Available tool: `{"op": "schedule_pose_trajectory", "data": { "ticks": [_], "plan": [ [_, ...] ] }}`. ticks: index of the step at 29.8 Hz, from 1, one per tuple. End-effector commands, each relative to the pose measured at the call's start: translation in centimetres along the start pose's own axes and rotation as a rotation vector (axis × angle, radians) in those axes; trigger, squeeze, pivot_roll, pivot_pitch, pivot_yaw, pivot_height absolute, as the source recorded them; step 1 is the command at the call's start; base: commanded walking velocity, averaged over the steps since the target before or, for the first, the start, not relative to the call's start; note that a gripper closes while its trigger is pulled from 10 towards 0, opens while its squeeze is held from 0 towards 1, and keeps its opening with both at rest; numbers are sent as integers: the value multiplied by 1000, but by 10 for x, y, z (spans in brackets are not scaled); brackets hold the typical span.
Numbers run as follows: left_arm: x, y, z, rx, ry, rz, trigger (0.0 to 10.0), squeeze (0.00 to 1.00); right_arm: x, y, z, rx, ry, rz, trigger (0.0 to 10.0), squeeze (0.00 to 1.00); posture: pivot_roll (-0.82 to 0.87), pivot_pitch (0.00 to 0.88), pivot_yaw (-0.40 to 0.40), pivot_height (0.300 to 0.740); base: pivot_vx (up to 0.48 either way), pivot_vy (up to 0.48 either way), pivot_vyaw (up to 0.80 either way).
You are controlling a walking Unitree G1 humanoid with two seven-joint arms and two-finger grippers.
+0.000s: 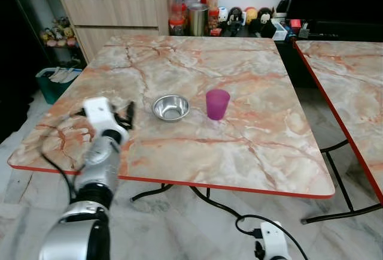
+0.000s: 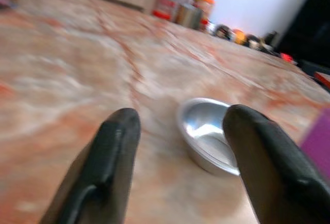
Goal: Setting the table
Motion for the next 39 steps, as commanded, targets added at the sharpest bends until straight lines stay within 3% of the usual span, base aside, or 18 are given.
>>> {"op": "schedule_pose_trajectory", "data": {
  "ticks": [1,5,6,9,15,19,21,28,39],
  "plan": [
    [6,6,-5,-15,4,4,10000,1000,-2,0,-6,-18,20,3,10000,0,36,0,33,740,0,0,0],
    [4,7,-10,-43,43,29,10000,1000,-2,0,-6,-19,21,1,10000,0,34,0,34,740,0,0,0],
    [4,6,-10,-50,70,26,10000,0,-1,0,-6,-20,25,-2,10000,0,35,0,34,740,0,0,0],
    [8,4,-9,-55,112,-11,10000,0,0,0,-6,-20,28,-8,10000,0,35,0,33,740,0,0,0],
    [30,4,-12,-44,84,-119,10000,0,2,0,-4,-18,38,-13,10000,0,47,0,22,740,0,0,0],
    [31,5,-12,-44,119,-117,10000,0,-1,0,-4,-21,48,-6,10000,0,43,0,25,740,0,0,0],
    [33,5,-10,-37,92,-130,10000,0,-4,-1,-5,-22,49,0,10000,0,39,0,28,740,0,0,0],
    [38,2,0,-10,111,-147,10000,0,-22,-5,-8,-42,67,49,10000,0,34,0,30,740,312,0,0],
    [43,1,5,6,106,-165,10000,0,-29,-6,-4,-21,56,65,10000,0,38,0,26,740,335,0,0]
  ]
}}
Point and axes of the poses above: a point about 5 cm out from each wrist's last joint towards the gripper, its own y axis pointing out of the wrist towards the gripper, its own x axis along the axis of the wrist's last joint, z = x × y, the point moved 6 cm from there along y, pointing out of the wrist towards the gripper
